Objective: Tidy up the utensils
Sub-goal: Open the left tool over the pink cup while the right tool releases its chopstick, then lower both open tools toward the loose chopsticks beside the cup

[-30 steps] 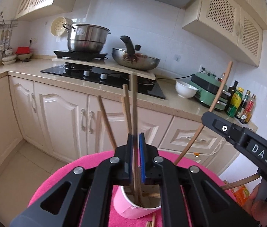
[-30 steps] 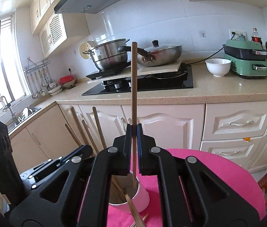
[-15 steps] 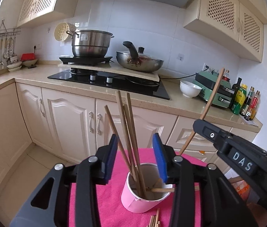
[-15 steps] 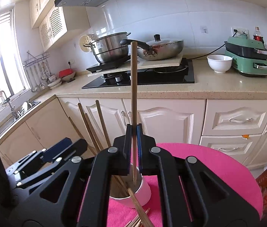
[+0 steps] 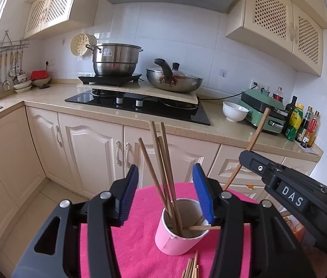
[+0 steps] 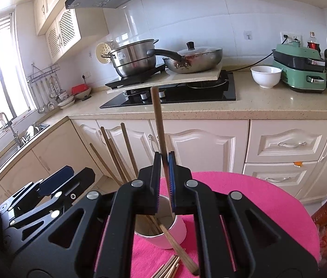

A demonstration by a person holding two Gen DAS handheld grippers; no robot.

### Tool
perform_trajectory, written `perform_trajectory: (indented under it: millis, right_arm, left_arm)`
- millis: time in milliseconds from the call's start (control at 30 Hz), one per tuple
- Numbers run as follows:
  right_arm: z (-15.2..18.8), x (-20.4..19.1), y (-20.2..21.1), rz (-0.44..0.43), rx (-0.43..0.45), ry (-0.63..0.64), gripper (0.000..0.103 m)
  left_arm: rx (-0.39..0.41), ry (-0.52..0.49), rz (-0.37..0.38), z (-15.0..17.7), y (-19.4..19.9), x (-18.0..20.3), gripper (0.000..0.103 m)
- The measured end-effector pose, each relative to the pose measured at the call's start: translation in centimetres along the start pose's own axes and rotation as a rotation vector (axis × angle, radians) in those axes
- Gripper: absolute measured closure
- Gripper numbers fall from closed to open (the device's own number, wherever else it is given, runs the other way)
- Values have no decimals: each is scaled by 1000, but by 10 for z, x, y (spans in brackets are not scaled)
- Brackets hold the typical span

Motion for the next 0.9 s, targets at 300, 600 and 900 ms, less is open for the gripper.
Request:
perform_trajectory:
  millis: [300, 600, 900]
  right_arm:
    - [-3, -8, 22, 29, 26, 6, 54]
    - [-17, -26, 67, 54, 102, 35, 53]
    - [-20, -40, 116, 91, 164, 40, 43]
  left_arm:
    - [8, -7, -1, -3, 23, -3, 52]
    - [43, -28, 14, -12, 62, 1, 52]
    - [76, -40, 49, -14, 101, 5, 50]
Point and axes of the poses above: each gripper's, at about its wrist camera, not at the fingertips, and y roughly against the way its jaws point, x to its right, z to its underside, the point moved 7 cm from there along -y, roughly the way its jaws point, and after that the axes turned 1 degree about y, right-handed, at the moved point
